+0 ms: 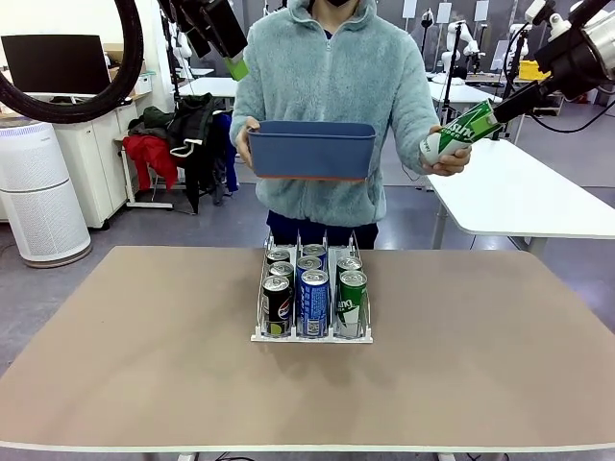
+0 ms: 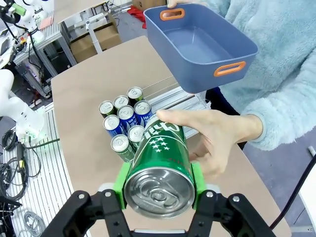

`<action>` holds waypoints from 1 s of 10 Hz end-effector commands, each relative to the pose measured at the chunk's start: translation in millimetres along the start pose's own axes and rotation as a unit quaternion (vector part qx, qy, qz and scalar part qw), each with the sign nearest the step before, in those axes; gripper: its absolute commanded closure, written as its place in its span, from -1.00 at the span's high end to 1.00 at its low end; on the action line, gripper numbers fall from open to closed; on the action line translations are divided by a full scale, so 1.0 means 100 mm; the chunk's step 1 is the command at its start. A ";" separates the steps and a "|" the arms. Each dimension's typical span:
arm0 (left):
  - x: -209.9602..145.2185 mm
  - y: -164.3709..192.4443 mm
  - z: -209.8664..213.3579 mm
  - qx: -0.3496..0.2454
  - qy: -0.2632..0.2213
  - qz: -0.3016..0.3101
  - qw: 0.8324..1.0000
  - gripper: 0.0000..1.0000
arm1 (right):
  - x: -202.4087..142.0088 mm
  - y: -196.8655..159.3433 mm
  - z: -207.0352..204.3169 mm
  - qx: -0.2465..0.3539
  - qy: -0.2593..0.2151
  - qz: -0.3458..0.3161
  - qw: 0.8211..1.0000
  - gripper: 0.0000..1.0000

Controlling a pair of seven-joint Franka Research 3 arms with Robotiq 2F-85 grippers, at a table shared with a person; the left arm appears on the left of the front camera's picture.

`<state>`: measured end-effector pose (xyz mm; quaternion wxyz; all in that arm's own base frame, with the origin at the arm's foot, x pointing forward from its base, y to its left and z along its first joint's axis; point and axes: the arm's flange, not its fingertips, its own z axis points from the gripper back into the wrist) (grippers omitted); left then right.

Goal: Fill the beverage cans into the dispenser.
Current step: Pick up the Sprite handed by the human, then place the picked Sprite in the line of the Automatic Can Dispenser with the same cans.

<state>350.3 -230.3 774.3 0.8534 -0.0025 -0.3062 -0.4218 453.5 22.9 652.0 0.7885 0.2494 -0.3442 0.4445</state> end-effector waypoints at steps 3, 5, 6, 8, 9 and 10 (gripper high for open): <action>-0.01 0.01 0.02 -0.002 0.005 -0.004 1.000 1.00 | 0.01 0.01 -0.01 0.004 0.000 -0.001 1.000 0.06; -0.01 0.01 0.02 -0.002 0.005 -0.004 1.000 1.00 | 0.01 0.01 -0.01 0.004 0.000 -0.001 1.000 0.06; -0.01 0.01 0.02 -0.002 0.005 -0.004 1.000 1.00 | 0.01 0.01 -0.01 0.004 0.000 -0.001 1.000 0.06; -0.01 0.01 0.02 -0.002 0.005 -0.004 1.000 1.00 | 0.01 0.01 -0.01 0.004 0.000 -0.001 1.000 0.06; -0.01 0.01 0.02 -0.002 0.005 -0.004 1.000 1.00 | 0.01 0.01 -0.01 0.004 0.000 -0.001 1.000 0.06; -0.01 0.01 0.02 -0.002 0.005 -0.004 1.000 1.00 | 0.01 0.01 -0.01 0.004 0.000 -0.001 1.000 0.06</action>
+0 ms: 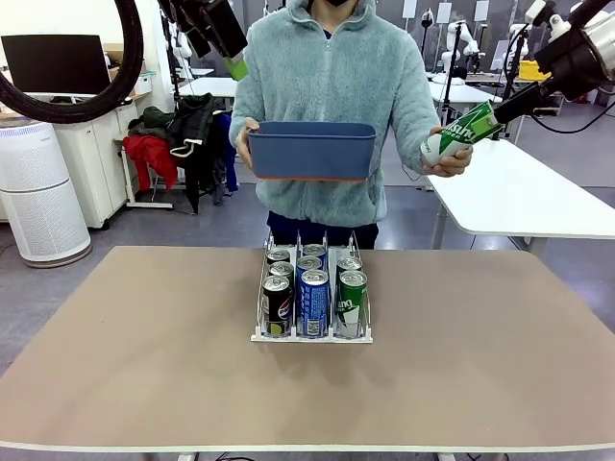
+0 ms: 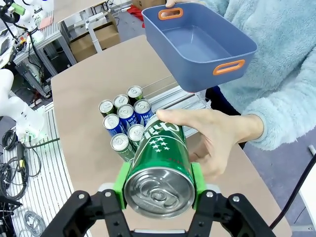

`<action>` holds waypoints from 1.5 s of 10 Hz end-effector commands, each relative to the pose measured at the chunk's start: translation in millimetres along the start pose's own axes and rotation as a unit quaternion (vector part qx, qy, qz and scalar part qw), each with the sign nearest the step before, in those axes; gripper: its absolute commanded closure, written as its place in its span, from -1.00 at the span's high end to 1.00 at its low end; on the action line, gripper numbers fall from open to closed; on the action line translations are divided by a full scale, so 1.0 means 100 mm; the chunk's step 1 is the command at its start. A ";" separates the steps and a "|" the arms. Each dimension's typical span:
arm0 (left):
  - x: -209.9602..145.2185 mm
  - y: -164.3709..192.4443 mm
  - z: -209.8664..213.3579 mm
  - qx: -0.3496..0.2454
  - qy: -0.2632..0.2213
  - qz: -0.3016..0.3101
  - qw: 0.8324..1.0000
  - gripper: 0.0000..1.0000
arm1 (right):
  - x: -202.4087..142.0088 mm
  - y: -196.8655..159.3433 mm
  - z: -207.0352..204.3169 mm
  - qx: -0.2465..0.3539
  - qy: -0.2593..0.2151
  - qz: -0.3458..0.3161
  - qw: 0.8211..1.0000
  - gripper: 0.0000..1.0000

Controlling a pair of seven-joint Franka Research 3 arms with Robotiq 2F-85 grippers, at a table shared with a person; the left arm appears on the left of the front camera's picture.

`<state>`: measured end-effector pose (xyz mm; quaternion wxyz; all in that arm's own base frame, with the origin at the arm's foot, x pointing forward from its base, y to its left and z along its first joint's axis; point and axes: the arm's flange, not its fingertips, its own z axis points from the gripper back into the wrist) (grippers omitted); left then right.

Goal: Fill the beverage cans into the dispenser.
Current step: Place the picked Sprite in the line of the Automatic Can Dispenser with the same cans.

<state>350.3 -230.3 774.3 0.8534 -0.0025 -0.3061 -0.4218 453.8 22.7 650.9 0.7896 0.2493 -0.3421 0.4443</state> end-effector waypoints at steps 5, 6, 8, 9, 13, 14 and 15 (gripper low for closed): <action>-0.01 0.01 0.02 -0.002 0.005 -0.004 1.000 1.00 | 0.02 0.01 0.00 0.003 -0.002 0.000 1.000 0.06; -0.01 0.01 0.02 -0.002 0.005 -0.004 1.000 1.00 | 0.02 0.01 0.00 0.003 -0.002 0.000 1.000 0.06; -0.01 0.01 0.02 -0.002 0.005 -0.004 1.000 1.00 | 0.02 0.01 0.00 0.003 -0.002 0.000 1.000 0.06; -0.01 0.01 0.02 -0.002 0.005 -0.004 1.000 1.00 | 0.02 0.01 0.00 0.003 -0.002 0.000 1.000 0.06; -0.01 0.01 0.02 -0.002 0.005 -0.004 1.000 1.00 | 0.02 0.01 0.00 0.003 -0.002 0.000 1.000 0.06; -0.01 0.01 0.02 -0.002 0.005 -0.004 1.000 1.00 | 0.02 0.01 0.00 0.003 -0.002 0.000 1.000 0.06; -0.01 0.01 0.02 -0.002 0.005 -0.004 1.000 1.00 | 0.00 0.01 -0.01 0.002 0.001 0.000 1.000 0.16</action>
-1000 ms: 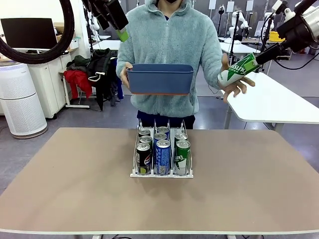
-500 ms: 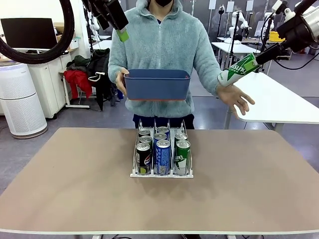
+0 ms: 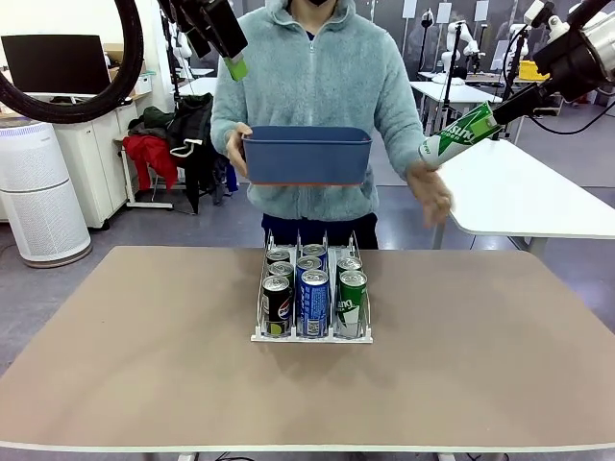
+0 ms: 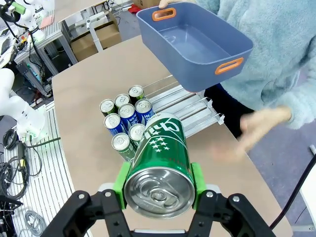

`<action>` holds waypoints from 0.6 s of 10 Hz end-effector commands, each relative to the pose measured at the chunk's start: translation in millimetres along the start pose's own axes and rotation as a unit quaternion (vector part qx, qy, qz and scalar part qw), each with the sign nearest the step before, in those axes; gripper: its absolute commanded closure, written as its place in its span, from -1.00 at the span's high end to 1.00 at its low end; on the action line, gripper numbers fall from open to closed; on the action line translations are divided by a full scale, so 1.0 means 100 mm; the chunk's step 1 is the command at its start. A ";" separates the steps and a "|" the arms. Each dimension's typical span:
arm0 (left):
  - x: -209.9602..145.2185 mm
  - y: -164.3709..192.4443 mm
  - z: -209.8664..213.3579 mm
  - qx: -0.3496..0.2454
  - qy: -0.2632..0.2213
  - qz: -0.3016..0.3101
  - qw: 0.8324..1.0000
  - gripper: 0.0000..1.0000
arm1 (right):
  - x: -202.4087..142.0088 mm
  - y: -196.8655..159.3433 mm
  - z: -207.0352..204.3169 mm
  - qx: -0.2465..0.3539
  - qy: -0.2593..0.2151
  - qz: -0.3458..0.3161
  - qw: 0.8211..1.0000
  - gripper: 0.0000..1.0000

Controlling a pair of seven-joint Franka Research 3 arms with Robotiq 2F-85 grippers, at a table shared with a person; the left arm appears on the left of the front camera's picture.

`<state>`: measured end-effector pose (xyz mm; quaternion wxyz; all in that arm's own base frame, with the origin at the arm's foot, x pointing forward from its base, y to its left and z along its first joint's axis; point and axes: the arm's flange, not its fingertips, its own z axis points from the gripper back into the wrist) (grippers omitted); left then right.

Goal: Fill the beverage cans into the dispenser.
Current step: Place the picked Sprite in the line of the Automatic Can Dispenser with the same cans.

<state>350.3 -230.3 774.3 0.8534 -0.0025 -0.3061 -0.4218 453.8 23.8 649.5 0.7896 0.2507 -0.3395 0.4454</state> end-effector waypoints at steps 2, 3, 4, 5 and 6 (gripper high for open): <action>-0.01 0.01 0.02 -0.002 0.005 -0.004 1.000 1.00 | 0.02 0.28 -0.07 0.027 0.054 0.004 0.998 0.16; -0.01 0.01 0.02 -0.002 0.005 -0.004 1.000 1.00 | 0.01 0.44 -0.17 0.033 0.087 0.006 0.996 0.16; -0.01 0.01 0.02 -0.002 0.005 -0.004 1.000 1.00 | 0.01 0.59 -0.27 0.039 0.113 0.007 0.993 0.16; -0.01 0.01 0.02 -0.002 0.005 -0.004 1.000 1.00 | 0.02 0.72 -0.37 0.049 0.142 0.010 0.989 0.16; -0.01 0.01 0.02 -0.002 0.005 -0.004 1.000 1.00 | 0.04 0.87 -0.52 0.044 0.167 0.018 0.985 0.16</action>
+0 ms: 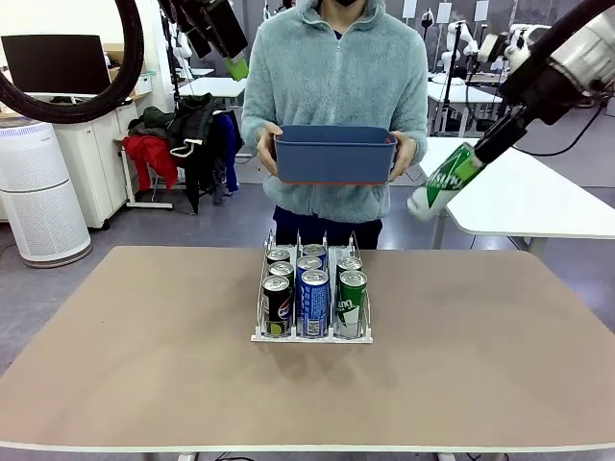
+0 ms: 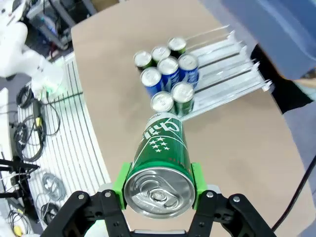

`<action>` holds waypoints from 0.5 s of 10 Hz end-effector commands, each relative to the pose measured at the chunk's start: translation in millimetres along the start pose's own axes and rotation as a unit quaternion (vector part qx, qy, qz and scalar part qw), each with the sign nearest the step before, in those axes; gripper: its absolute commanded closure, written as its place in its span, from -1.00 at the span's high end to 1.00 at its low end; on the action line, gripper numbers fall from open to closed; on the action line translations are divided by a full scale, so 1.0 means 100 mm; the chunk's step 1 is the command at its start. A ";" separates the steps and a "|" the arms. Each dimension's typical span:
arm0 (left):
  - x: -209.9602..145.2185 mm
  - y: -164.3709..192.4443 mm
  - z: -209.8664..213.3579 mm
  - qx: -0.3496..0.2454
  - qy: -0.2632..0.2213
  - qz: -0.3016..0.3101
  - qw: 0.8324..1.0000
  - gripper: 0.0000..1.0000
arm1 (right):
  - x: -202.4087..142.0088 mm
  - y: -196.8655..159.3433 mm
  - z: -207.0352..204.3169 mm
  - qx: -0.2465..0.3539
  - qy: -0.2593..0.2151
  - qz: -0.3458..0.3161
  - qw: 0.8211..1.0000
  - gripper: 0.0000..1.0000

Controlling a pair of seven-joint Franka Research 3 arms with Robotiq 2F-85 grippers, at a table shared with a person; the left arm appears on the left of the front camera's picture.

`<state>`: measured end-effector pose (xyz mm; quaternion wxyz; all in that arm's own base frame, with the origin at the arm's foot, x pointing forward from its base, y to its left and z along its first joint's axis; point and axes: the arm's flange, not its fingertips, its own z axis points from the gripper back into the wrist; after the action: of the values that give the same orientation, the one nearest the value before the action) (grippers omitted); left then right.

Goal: Fill the beverage cans into the dispenser.
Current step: Place the picked Sprite in the line of the Automatic Can Dispenser with the same cans.

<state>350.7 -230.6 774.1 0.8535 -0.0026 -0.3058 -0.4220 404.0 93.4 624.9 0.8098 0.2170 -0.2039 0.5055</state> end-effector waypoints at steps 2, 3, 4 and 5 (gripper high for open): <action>-0.01 0.01 0.02 -0.002 0.004 -0.004 1.000 1.00 | 0.13 0.28 -0.32 -0.002 0.086 0.005 0.996 0.16; -0.01 0.01 0.02 -0.002 0.004 -0.004 1.000 1.00 | 0.14 0.32 -0.52 0.016 0.089 0.009 0.996 0.16; -0.01 0.01 0.02 -0.002 0.004 -0.004 1.000 1.00 | 0.13 0.42 -0.73 0.009 0.109 0.000 0.994 0.16; -0.01 0.01 0.02 -0.002 0.004 -0.004 1.000 1.00 | 0.12 0.48 -0.91 -0.022 0.100 -0.004 0.995 0.16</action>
<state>350.6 -230.8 774.3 0.8533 -0.0026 -0.3059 -0.4222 378.5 163.4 570.4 0.8181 0.1722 -0.1153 0.5364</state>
